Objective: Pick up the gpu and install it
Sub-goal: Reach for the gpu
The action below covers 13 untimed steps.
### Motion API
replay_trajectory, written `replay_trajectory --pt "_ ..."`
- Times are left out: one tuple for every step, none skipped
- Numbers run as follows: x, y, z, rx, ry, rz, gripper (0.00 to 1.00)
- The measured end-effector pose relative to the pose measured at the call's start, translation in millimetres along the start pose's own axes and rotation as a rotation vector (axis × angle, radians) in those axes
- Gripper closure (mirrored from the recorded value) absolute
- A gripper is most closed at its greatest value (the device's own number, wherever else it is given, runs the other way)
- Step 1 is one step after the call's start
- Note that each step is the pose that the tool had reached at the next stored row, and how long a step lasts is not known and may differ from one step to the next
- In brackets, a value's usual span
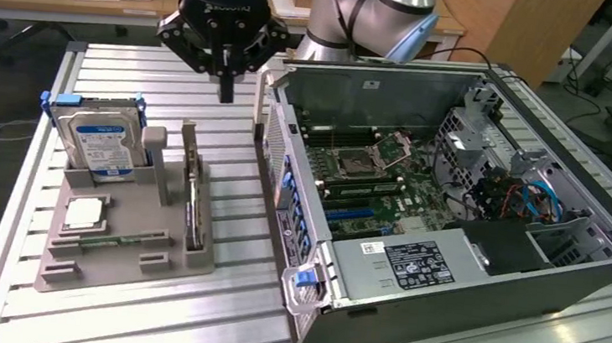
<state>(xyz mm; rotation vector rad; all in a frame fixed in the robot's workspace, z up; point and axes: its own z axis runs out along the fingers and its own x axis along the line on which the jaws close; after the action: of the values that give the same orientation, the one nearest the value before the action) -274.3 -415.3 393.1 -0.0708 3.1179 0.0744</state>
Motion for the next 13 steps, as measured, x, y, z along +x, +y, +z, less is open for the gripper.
replay_trajectory --pt "2.4 0.0 0.0 -0.0001 0.0 -0.002 0.89" --pt "4.9 -0.1 -0.1 -0.0002 0.0001 -0.004 0.89" --pt "7.7 -0.1 -0.2 -0.0002 0.0002 -0.006 0.89" --pt "10.5 0.0 -0.2 -0.0003 0.0003 -0.008 0.89" --pt "13.6 0.0 -0.3 -0.0003 0.0003 -0.009 0.89" --pt "17.3 0.1 -0.4 -0.0002 0.0004 -0.01 0.89" --pt "21.4 0.1 -0.5 -0.0002 0.0005 -0.01 0.89" --pt "25.0 0.2 -0.5 -0.0003 0.0005 -0.011 0.89" --pt "28.5 0.3 -0.6 -0.0003 0.0005 -0.011 0.89" --pt "31.9 0.4 -0.7 -0.0003 0.0005 -0.012 0.89" --pt "35.1 0.4 -0.8 -0.0003 0.0006 -0.013 0.89" --pt "38.2 0.5 -0.8 -0.0003 0.0006 -0.013 0.89" --pt "41.2 0.5 -0.9 -0.0003 0.0007 -0.014 0.89"
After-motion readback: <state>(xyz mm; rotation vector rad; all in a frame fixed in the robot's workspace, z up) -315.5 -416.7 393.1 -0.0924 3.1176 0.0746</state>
